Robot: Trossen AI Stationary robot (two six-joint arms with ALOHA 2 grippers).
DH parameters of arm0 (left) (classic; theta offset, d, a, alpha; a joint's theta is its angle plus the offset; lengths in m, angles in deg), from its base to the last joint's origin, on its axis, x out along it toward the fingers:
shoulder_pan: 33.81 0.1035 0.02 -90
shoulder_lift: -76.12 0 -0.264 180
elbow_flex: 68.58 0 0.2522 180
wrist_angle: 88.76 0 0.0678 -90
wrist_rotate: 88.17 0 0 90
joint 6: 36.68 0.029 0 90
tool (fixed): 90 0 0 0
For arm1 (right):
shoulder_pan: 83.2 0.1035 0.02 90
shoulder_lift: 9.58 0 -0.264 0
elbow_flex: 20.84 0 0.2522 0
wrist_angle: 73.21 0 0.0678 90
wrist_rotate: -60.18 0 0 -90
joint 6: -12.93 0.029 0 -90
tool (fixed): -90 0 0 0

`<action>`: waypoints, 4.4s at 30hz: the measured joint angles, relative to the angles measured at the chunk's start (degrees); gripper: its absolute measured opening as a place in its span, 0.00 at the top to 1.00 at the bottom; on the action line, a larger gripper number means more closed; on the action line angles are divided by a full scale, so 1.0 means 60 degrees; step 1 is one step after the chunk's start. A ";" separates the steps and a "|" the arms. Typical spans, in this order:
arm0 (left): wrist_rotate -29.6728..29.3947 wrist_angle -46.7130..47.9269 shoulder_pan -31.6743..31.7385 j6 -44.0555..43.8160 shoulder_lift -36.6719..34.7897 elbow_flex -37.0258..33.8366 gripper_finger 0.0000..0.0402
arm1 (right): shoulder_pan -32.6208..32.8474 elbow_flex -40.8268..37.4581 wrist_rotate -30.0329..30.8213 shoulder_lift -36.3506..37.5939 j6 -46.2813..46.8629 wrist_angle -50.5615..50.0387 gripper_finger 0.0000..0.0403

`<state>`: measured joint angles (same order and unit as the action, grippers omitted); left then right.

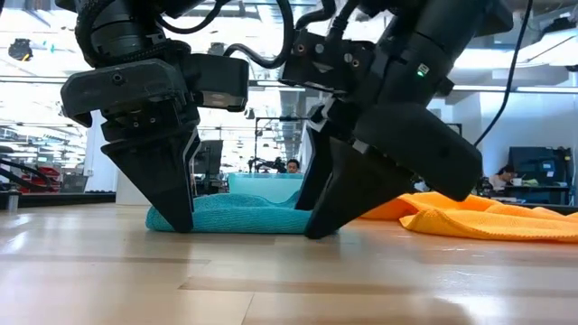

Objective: Roll microfiber towels into tight, uniform cylinder then place into a basket
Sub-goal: Roll the blue microfiber cloth

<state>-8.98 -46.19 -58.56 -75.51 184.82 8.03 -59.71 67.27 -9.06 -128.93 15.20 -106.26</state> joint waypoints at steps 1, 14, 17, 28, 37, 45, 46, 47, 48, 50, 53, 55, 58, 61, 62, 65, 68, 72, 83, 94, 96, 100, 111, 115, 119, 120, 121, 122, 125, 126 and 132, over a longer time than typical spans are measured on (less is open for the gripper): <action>0.0000 -0.0002 0.0000 0.0000 0.0000 0.0000 0.69 | -0.0013 -0.0002 -0.0060 0.0000 0.0127 -0.0013 0.42; -0.0145 0.0798 -0.0129 0.0897 0.0066 0.0619 0.69 | -0.0111 -0.0019 0.0175 -0.0132 0.0877 -0.0121 0.82; -0.0349 0.1191 -0.0360 0.1200 0.0066 0.0825 0.69 | -0.0150 -0.0022 0.0240 -0.0135 0.1016 -0.0167 0.93; -0.2303 0.2885 -0.1431 0.1499 0.0052 0.1374 0.70 | -0.0078 -0.0062 -0.0198 0.0054 0.1368 -0.0245 0.93; -0.4659 0.1844 -0.2401 0.2024 0.0031 0.1244 0.69 | -0.0004 -0.0091 -0.1134 0.0353 0.2207 -0.0211 0.94; -0.4987 -0.0469 -0.2588 0.3458 0.0022 0.0203 0.69 | -0.0004 -0.0082 -0.1304 0.0362 0.2307 -0.0058 0.96; -0.5050 -0.0464 -0.2532 0.3424 0.0022 0.0118 0.70 | -0.0004 -0.0080 -0.1304 0.0365 0.2305 -0.0051 0.96; -0.5077 -0.0433 -0.2462 0.3337 0.0022 0.0044 0.70 | -0.0004 -0.0080 -0.1304 0.0368 0.2308 -0.0047 0.96; -0.5059 -0.0486 -0.2382 0.3250 0.0018 -0.0052 0.69 | -0.0004 -0.0080 -0.1304 0.0372 0.2308 -0.0042 0.96; -0.4811 -0.0690 -0.2212 0.3132 0.0018 -0.0259 0.70 | -0.0019 -0.0077 -0.1302 0.0375 0.2304 -0.0037 0.94; -0.4464 -0.1198 -0.1986 0.3146 0.0018 -0.0606 0.69 | -0.0022 -0.0069 -0.1299 0.0377 0.2308 -0.0026 0.93; -0.4331 -0.1491 -0.1844 0.3155 0.0015 -0.0847 0.69 | -0.0022 -0.0066 -0.1290 0.0379 0.2307 -0.0022 0.94; -0.4288 -0.1828 -0.1687 0.2974 -0.0044 -0.1103 0.69 | -0.0028 -0.0062 -0.1439 0.0382 0.2300 -0.0023 0.96; -0.4147 -0.1827 -0.1515 0.2314 -0.0065 -0.1217 0.70 | -0.0030 -0.0058 -0.1490 0.0393 0.2287 -0.0022 0.95; -0.3982 -0.1800 -0.1452 0.2100 -0.0069 -0.1220 0.70 | -0.0029 -0.0058 -0.1496 0.0393 0.2194 -0.0022 0.95; -0.3345 -0.1738 -0.1289 0.1769 -0.0069 -0.1162 0.74 | 0.0013 -0.0055 -0.1674 0.0393 0.1860 -0.0019 0.93; -0.2957 -0.1653 -0.1228 0.1617 -0.0050 -0.1005 0.82 | 0.0080 -0.0044 -0.1928 0.0397 0.1776 0.0041 0.94; -0.2606 -0.1316 -0.1219 0.1202 -0.0023 -0.0647 0.96 | 0.0140 -0.0044 -0.2141 0.0397 0.1525 0.0152 0.95; 0.0293 0.0860 -0.1296 -0.1035 0.0033 0.0886 0.97 | 0.0534 0.0095 -0.3477 0.0397 0.0609 0.0907 0.95; 0.2022 0.2431 -0.1125 -0.2632 0.0025 0.1840 0.96 | 0.0676 0.0484 -0.3425 0.0412 0.0771 0.0830 0.94; 0.2197 0.2896 -0.1001 -0.2640 0.0025 0.2039 0.96 | 0.0665 0.0484 -0.3413 0.0412 0.0788 0.0843 0.95; 0.2531 0.3372 -0.0858 -0.2611 0.0025 0.2389 0.96 | 0.0670 0.0488 -0.3722 0.0415 0.1107 0.0972 0.94; 0.3487 0.3303 0.0138 -0.2461 0.0004 0.1881 0.96 | 0.0622 0.0466 -0.3933 0.0324 0.2433 0.1111 0.94; 0.3674 0.2891 0.0640 -0.2351 -0.0018 0.1365 0.96 | 0.0595 0.0459 -0.3898 0.0316 0.2886 0.1024 0.95; 0.3963 0.2409 0.0997 -0.2129 -0.0018 0.1029 0.96 | 0.0518 0.0455 -0.3954 0.0310 0.3073 0.0951 0.95; 0.3986 0.2323 0.1054 -0.2102 -0.0018 0.0967 0.96 | 0.0501 0.0455 -0.3973 0.0310 0.3219 0.0950 0.95; 0.4031 0.2223 0.1123 -0.2102 -0.0018 0.0892 0.96 | 0.0494 0.0455 -0.3975 0.0310 0.3405 0.0939 0.95; 0.4088 0.2177 0.1189 -0.2102 -0.0018 0.0834 0.96 | 0.0485 0.0455 -0.3969 0.0307 0.3556 0.0908 0.94; 0.4102 0.2073 0.1377 -0.2113 -0.0018 0.0677 0.96 | 0.0455 0.0455 -0.3839 0.0306 0.3760 0.0594 0.95; 0.4102 0.1963 0.1424 -0.2134 -0.0018 0.0618 0.96 | 0.0429 0.0455 -0.3822 0.0306 0.3847 0.0500 0.95; 0.4452 0.1189 0.1552 -0.2403 -0.0034 0.0219 0.96 | 0.0331 0.0339 -0.3806 0.0306 0.3996 0.0398 0.90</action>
<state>17.74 -39.06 -49.25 -89.93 184.61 9.35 -57.72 69.30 -31.90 -127.09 39.18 -103.87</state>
